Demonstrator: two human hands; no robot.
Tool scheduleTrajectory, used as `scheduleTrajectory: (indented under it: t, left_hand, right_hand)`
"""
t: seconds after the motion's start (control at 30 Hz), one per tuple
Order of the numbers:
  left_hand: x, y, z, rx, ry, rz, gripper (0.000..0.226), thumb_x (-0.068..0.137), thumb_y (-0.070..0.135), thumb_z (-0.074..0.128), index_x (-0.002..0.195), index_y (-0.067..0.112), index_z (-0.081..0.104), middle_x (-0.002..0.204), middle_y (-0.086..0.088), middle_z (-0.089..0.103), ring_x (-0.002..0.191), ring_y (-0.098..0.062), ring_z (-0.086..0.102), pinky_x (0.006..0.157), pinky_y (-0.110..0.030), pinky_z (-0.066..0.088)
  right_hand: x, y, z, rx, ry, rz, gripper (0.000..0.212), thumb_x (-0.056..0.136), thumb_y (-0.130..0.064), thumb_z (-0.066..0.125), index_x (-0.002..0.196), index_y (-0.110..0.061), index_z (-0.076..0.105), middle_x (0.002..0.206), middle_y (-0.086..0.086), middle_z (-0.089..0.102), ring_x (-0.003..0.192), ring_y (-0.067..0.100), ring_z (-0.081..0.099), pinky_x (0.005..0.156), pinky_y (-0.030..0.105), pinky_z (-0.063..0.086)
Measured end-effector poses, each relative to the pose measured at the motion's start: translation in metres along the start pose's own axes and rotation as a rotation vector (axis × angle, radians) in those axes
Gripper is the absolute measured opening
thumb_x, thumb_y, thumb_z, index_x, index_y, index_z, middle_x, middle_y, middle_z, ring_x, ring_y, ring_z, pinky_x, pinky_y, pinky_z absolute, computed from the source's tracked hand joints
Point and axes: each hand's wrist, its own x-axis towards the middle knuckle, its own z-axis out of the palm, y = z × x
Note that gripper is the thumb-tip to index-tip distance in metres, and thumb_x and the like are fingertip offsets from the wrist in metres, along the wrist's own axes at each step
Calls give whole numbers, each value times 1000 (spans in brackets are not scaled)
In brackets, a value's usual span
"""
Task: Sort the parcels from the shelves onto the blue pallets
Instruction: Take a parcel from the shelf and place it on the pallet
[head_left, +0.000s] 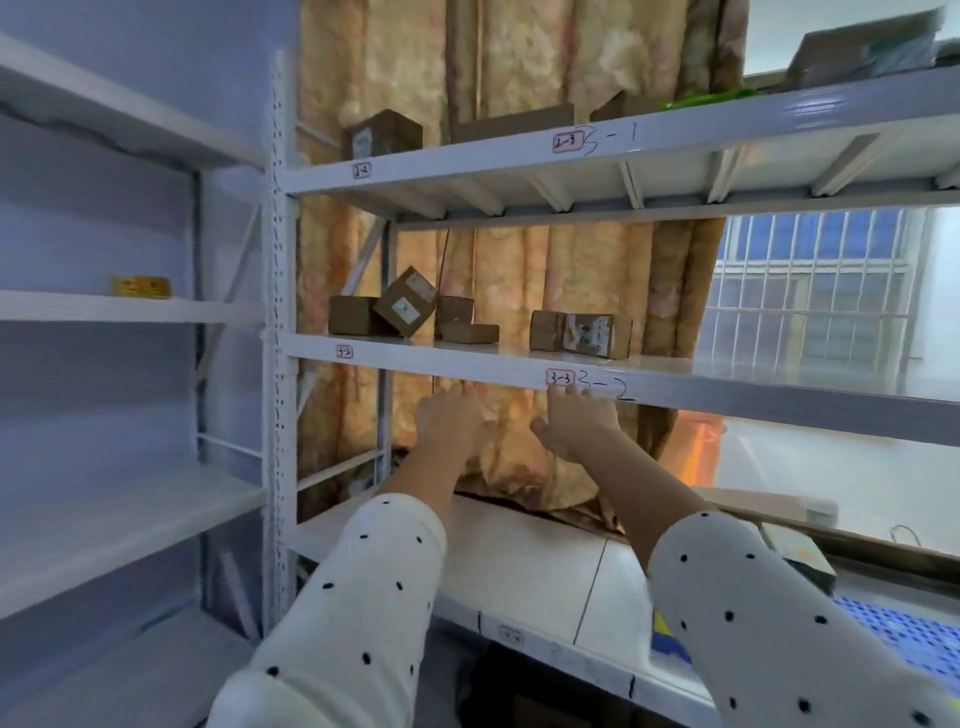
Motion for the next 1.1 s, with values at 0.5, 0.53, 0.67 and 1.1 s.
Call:
scheduleTrajectory:
  t: [0.5,0.53,0.67,1.1]
  left_hand:
    - [123,-149,22,44,105,97,53,96,46,43,132,8,43,129,-11,49,116,-27,49,91,-39,43]
    - [132,-151,25,-4,96,90,55,96,45,44,134,6,42,132,-12,48,118,-29,48,92,-40,42]
    - [172,-153,35,-314,25,9,49,96,44,45,123,3,47,129,-15,47,116,-33,48,90,-41,45]
    - [330,-164,74,-340,77,62,53,94,49,47,119,3,48,119,-18,50,107,-35,52,87,-42,48]
  right_hand:
    - [140,-102,-8,-43,76,61,50,100,-40,34,139,-8,34,140,14,40,128,32,41,96,41,39]
    - [148,-104,-5,-55,71,61,51,100,-40,34,140,-8,33,141,14,39,129,32,40,97,41,39]
    - [184,-112,6,-119,74,92,52,100,-41,33,140,-9,33,142,14,39,129,31,41,97,40,39]
    - [329,-99,27,-98,110,187,53,101,-43,33,140,-7,34,140,16,43,127,33,44,91,39,41]
